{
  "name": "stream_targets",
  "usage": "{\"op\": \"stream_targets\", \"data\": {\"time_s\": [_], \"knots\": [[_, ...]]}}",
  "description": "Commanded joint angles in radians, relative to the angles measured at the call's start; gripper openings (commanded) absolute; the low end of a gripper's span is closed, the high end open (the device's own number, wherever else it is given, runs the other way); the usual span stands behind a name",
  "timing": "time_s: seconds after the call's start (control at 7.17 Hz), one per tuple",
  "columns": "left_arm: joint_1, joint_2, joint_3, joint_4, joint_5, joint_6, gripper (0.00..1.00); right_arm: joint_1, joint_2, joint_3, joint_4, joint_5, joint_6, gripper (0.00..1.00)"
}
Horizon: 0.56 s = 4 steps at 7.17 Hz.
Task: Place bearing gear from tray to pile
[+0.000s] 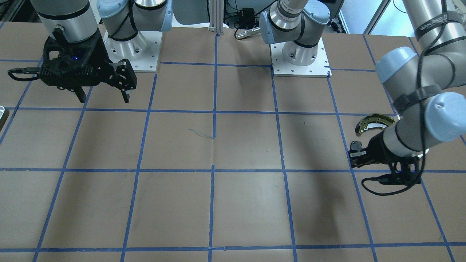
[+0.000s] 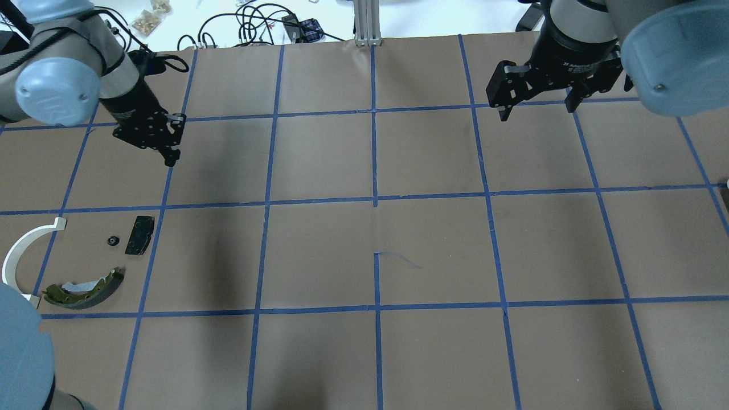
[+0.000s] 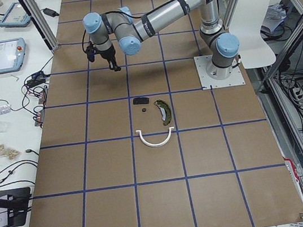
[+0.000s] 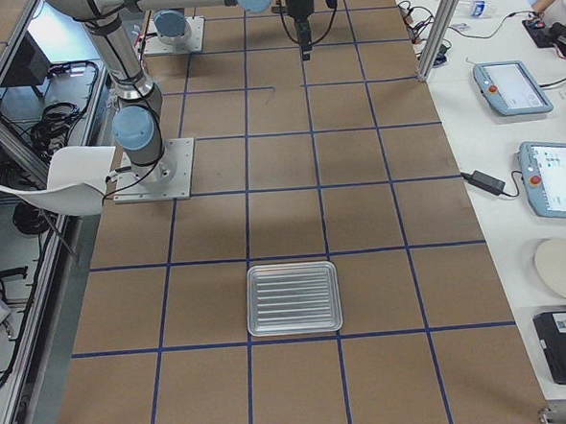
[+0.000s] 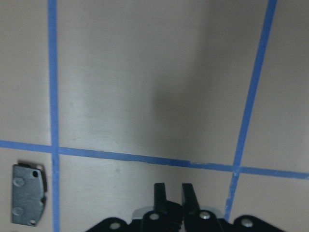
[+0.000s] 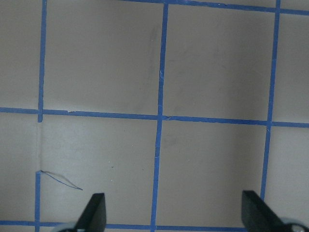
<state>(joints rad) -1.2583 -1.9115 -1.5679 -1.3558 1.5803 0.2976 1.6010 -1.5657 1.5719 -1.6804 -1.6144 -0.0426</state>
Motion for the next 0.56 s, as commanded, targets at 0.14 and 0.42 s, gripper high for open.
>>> {"op": "stream_targets", "data": {"time_s": [0.14,0.42], "knots": [[0.259,-0.026,-0.004,-0.002,0.006,0.451,0.0,-0.003,-0.001,0.0,-0.002,0.004,-0.013,1.0],[0.35,-0.038,-0.079,0.071,0.004,0.532,0.0,-0.001,-0.001,0.0,-0.008,0.004,-0.013,1.0]]}}
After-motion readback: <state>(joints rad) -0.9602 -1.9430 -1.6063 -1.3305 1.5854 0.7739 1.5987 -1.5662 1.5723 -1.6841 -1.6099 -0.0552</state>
